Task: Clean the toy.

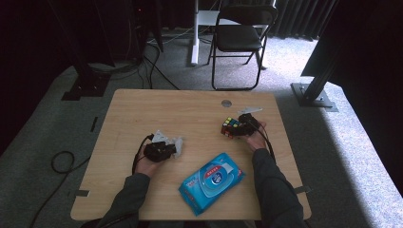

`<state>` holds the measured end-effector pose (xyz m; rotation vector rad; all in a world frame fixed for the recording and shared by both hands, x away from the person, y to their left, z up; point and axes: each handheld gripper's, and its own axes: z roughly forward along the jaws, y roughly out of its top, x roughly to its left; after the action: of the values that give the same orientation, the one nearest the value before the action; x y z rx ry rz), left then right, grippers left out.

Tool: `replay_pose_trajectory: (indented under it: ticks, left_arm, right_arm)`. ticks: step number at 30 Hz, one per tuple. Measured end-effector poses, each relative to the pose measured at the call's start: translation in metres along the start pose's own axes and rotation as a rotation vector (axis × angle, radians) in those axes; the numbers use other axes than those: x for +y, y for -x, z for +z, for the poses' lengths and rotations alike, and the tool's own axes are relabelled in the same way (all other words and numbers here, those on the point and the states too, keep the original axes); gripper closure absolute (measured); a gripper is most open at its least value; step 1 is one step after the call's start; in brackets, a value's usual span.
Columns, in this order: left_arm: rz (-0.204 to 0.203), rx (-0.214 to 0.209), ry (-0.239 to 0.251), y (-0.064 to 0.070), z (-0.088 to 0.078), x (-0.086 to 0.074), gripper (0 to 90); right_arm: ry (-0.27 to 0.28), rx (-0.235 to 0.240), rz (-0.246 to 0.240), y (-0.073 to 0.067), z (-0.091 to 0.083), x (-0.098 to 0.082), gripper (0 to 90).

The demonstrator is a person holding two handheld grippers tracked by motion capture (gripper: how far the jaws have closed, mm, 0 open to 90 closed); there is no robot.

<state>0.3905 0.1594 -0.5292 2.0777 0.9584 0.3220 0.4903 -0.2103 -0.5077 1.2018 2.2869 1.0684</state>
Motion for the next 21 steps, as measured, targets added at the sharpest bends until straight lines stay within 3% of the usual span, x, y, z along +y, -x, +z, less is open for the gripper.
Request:
replay_pose_trajectory:
  ticks: [14,21]
  left_arm:
    - [0.001,-0.001,-0.001,0.0,0.0001,0.0,77.0]
    - [0.0,0.0,0.001,0.0001,-0.0002,0.0,77.0]
  right_arm:
    - [-0.028,-0.002,-0.001,-0.0027,0.0053,-0.002,32.0]
    - [-0.033,-0.008,-0.003,-0.0032,0.0055,-0.002,33.4]
